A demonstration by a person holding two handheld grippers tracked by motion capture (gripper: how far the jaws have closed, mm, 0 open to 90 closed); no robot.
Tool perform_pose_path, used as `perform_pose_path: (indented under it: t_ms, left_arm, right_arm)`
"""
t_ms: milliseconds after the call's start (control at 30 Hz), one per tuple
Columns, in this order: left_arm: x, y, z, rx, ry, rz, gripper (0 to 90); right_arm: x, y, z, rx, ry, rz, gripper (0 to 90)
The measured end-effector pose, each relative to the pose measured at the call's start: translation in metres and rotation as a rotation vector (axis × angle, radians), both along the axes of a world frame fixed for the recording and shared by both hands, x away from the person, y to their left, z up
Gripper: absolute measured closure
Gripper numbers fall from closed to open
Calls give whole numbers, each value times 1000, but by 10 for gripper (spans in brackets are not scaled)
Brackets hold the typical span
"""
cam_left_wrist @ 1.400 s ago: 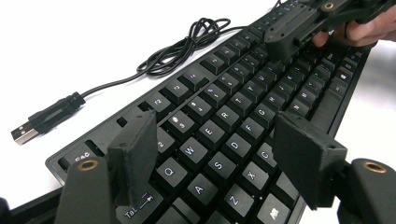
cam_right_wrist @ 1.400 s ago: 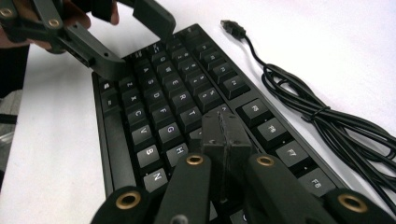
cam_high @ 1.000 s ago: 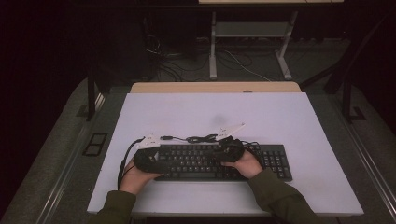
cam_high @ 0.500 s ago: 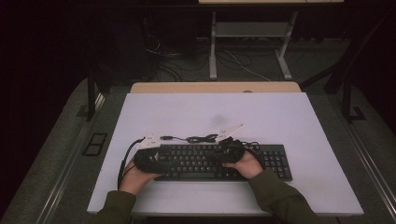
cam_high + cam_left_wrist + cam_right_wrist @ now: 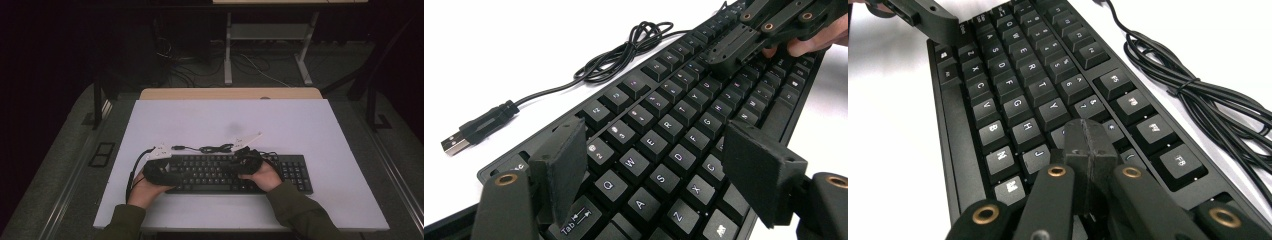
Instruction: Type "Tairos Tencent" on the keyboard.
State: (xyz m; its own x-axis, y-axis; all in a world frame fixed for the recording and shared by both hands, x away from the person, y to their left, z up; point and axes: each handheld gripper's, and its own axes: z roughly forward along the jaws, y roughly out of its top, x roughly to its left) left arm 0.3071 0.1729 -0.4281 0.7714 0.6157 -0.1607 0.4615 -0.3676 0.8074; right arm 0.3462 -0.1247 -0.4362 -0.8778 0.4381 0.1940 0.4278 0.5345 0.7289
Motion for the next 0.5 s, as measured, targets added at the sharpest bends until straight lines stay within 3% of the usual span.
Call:
perform_pose_path:
  t_ms: [500]
  left_arm:
    - [0, 0, 0, -1, 1, 4, 258]
  right_arm:
    - [-1, -2, 4, 28, -8, 6, 892]
